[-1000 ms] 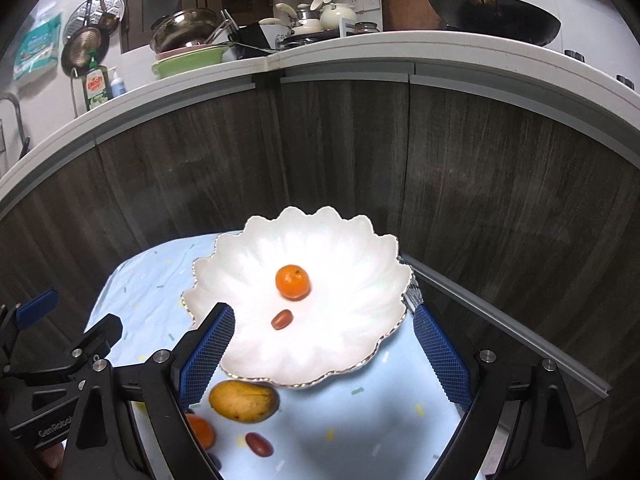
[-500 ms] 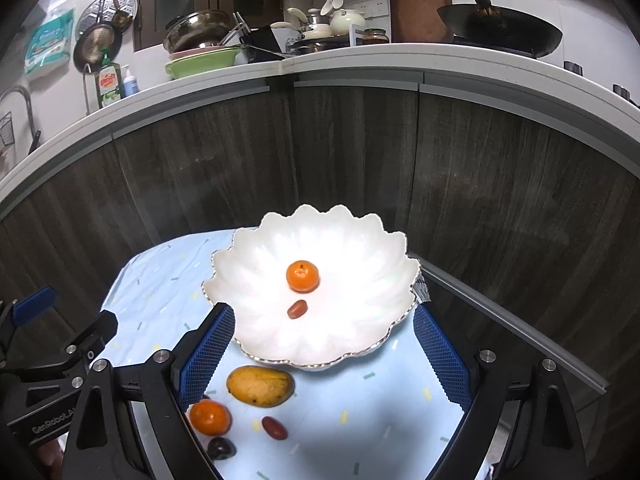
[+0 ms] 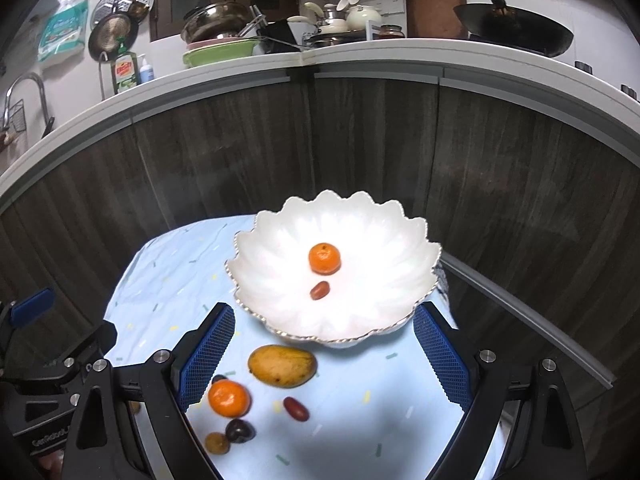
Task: Organize fruits
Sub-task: 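Withdraw both tools from the bowl back toward the remaining fruits, then grasp the brown round fruit with the left tool while the right tool grasps the large mandarin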
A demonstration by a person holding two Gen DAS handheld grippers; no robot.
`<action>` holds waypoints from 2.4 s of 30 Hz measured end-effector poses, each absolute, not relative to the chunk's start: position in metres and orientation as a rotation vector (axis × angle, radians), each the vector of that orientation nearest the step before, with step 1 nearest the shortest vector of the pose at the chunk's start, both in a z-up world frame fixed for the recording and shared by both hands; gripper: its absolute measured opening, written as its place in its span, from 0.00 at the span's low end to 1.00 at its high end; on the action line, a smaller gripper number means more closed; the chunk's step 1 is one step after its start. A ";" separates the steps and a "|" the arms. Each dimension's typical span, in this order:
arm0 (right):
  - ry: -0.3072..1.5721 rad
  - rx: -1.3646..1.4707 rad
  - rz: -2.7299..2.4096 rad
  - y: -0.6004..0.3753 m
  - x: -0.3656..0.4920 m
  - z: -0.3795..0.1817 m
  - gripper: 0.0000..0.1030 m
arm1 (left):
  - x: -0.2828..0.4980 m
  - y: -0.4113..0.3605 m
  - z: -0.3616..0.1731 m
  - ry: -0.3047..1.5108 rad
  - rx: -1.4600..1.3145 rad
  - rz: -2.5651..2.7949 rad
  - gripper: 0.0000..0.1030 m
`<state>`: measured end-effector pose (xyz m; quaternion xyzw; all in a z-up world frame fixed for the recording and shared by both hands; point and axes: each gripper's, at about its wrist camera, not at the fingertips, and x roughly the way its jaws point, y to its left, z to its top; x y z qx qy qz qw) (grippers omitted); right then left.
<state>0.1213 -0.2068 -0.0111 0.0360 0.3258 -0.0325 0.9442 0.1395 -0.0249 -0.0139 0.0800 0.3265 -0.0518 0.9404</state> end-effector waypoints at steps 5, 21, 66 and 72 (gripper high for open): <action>0.672 0.060 -0.042 -0.193 0.117 -0.017 0.89 | 0.131 -0.013 -0.019 0.669 0.174 -0.094 0.94; 0.725 0.032 0.029 -0.161 0.104 -0.045 0.89 | 0.105 0.012 -0.047 0.697 0.177 -0.046 0.94; 0.869 -0.050 0.101 -0.124 0.134 -0.125 0.89 | 0.125 0.046 -0.134 0.832 0.151 0.054 0.86; 0.875 -0.042 0.112 -0.122 0.138 -0.128 0.89 | 0.128 0.047 -0.141 0.857 0.142 0.045 0.79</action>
